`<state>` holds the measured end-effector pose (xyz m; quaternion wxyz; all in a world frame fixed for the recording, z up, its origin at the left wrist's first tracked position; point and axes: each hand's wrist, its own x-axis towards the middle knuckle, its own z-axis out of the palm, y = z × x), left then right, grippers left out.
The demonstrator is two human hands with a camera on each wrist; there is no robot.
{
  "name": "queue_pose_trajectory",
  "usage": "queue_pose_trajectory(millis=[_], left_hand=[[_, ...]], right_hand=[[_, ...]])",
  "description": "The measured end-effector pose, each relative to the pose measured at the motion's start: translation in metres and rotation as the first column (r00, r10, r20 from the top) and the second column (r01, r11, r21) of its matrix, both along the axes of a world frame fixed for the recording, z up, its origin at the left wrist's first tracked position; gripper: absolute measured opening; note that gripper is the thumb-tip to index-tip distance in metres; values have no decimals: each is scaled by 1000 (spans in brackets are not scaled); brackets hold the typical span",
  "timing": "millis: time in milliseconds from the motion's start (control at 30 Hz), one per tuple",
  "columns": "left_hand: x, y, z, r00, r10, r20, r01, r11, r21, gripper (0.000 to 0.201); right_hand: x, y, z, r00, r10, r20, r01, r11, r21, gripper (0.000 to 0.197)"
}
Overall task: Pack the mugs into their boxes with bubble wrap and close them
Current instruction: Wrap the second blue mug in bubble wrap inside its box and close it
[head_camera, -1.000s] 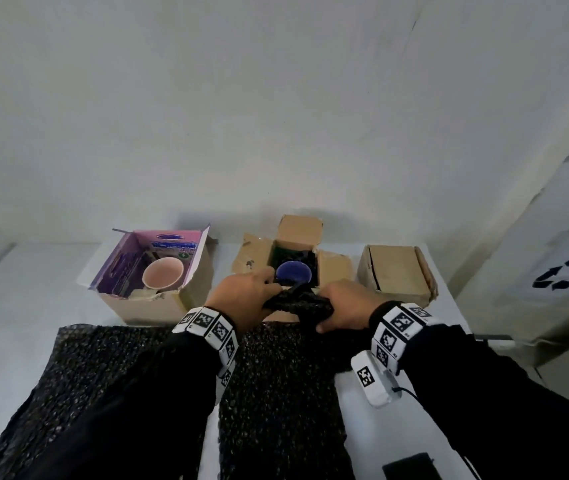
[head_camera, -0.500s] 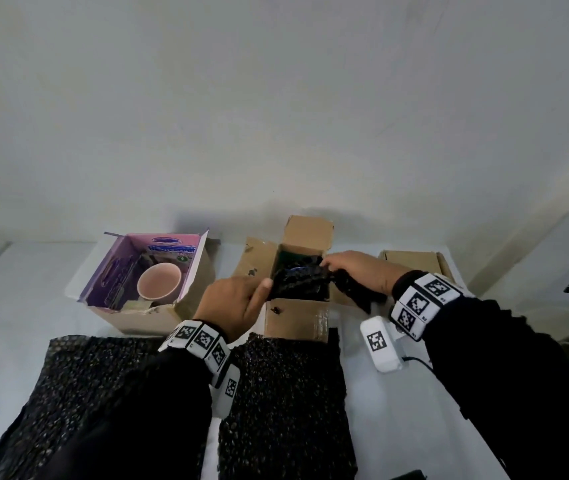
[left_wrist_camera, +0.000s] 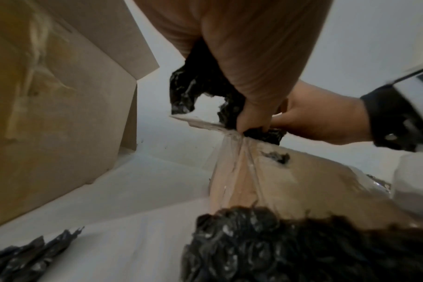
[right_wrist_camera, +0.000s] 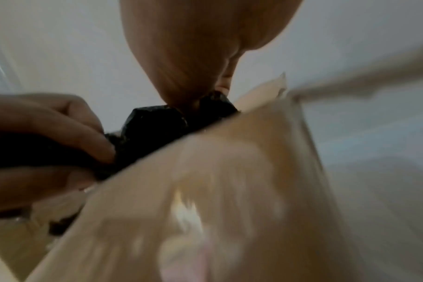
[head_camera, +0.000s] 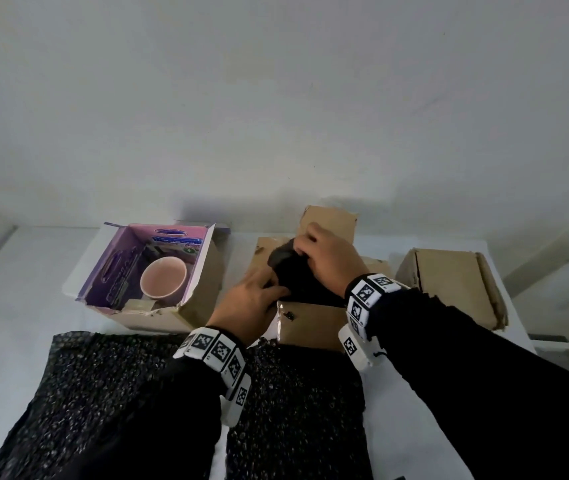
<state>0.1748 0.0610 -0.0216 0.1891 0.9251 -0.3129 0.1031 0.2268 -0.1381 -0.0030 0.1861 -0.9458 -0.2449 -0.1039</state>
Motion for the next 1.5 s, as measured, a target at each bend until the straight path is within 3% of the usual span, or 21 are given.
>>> queue_pose_trajectory(millis=[167, 333, 467, 533, 633, 733, 900, 1000, 1067, 1133, 1233, 1300, 1500], left_hand=[[0, -3, 3, 999, -15, 47, 13, 999, 35, 29], [2, -8, 3, 999, -1, 39, -3, 995, 98, 26], [0, -18, 3, 1000, -6, 20, 5, 998, 55, 27], [2, -19, 2, 999, 8, 38, -11, 997, 80, 27], [3, -17, -2, 995, 76, 63, -83, 991, 105, 22], [4, -17, -6, 991, 126, 51, -128, 991, 36, 24], [-2, -18, -1, 959, 249, 135, -262, 961, 88, 17], [-3, -18, 1, 940, 307, 151, -327, 936, 132, 20], [-1, -18, 2, 939, 300, 168, -323, 938, 130, 20], [1, -19, 2, 941, 295, 169, -312, 946, 86, 16], [6, -18, 4, 936, 347, 62, -347, 938, -9, 22], [8, -20, 3, 937, 348, 14, -348, 937, -23, 25], [2, -24, 0, 963, 267, 42, -269, 961, 61, 27]], right_hand=[[7, -4, -29, 993, 13, -119, -27, 994, -110, 26], [9, -6, -29, 973, 38, -226, -85, 976, -200, 24], [13, -4, -34, 975, 43, -220, -119, 931, -344, 39], [14, -4, -33, 977, 23, -212, -90, 945, -313, 35], [9, -6, -29, 997, 11, -80, -21, 992, -128, 27], [6, -8, -32, 989, 140, -55, -145, 985, -96, 26], [10, -8, -29, 959, 201, -202, -259, 911, -322, 37], [7, -5, -29, 969, 161, -187, -225, 889, -398, 34], [4, -5, -29, 976, 140, -165, -188, 927, -325, 35], [1, -10, -30, 984, 114, -136, -133, 982, -135, 35], [-9, -16, -33, 982, 100, -161, -88, 993, 83, 36], [-15, -19, -35, 978, 107, -177, -94, 992, 79, 39], [-18, -28, -35, 969, 117, -217, -147, 981, -128, 48]])
